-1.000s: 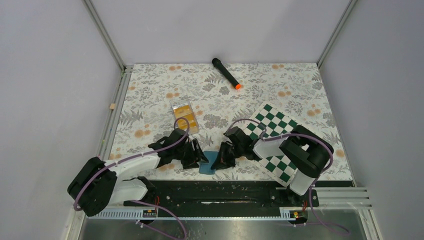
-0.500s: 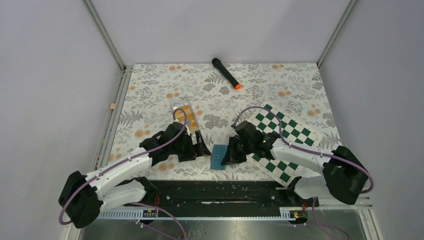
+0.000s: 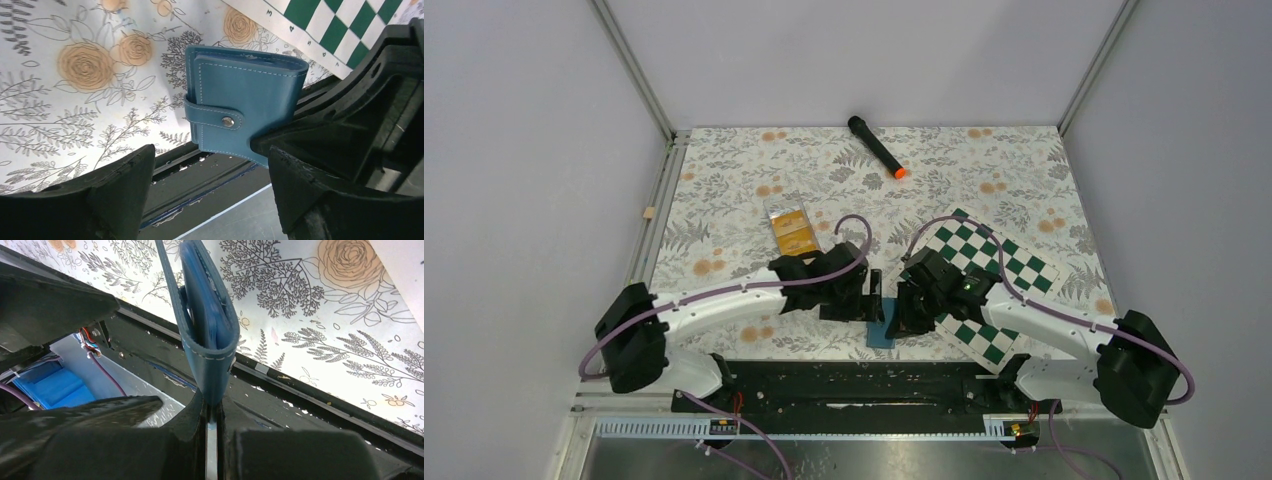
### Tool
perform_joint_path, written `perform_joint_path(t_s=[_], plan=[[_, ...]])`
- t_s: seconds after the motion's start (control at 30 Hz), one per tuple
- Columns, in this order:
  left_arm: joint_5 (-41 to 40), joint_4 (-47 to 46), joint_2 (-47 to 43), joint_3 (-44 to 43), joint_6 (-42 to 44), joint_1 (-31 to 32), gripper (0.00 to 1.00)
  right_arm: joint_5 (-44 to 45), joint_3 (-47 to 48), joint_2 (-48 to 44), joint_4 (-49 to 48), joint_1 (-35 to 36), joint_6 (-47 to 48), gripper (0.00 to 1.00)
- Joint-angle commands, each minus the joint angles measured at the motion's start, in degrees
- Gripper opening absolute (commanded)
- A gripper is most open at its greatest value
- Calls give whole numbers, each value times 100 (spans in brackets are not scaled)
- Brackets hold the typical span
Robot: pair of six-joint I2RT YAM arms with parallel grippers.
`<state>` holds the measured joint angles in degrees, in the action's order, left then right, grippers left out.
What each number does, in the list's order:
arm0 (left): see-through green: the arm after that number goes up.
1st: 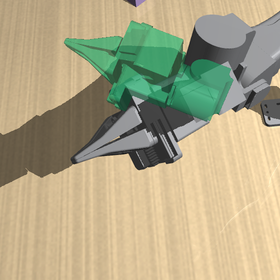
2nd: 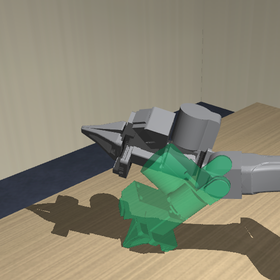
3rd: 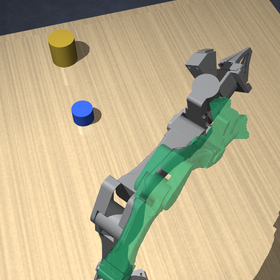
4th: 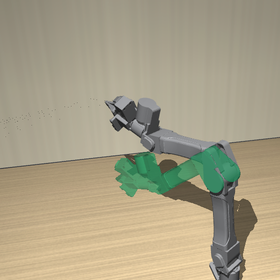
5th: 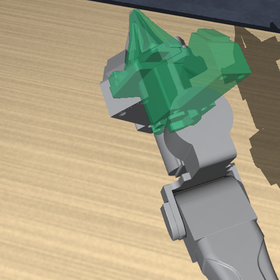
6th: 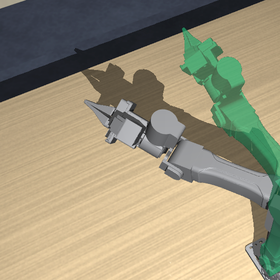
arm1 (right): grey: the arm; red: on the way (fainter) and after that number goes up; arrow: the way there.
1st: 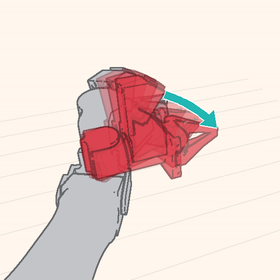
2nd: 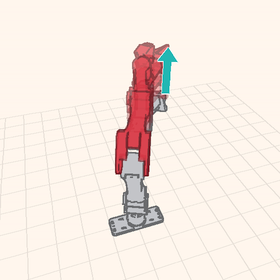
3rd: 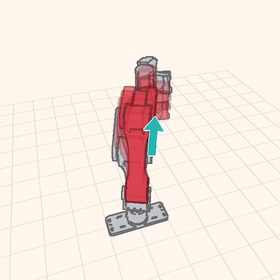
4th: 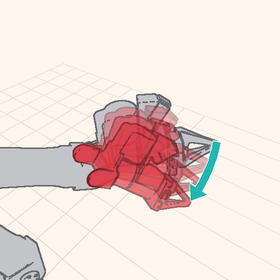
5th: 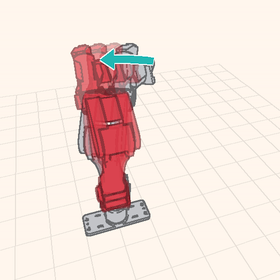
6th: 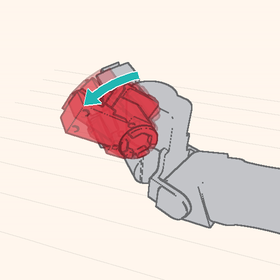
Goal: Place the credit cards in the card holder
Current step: Open the card holder at the center of the board.
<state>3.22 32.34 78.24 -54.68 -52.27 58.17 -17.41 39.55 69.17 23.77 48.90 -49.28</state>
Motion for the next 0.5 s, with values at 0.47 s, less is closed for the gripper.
perform_joint_path(t_s=[0.47], plan=[[-526, 151, 1064, -714, -265, 379, 64, -90, -136, -496, 196, -20, -76, 0]])
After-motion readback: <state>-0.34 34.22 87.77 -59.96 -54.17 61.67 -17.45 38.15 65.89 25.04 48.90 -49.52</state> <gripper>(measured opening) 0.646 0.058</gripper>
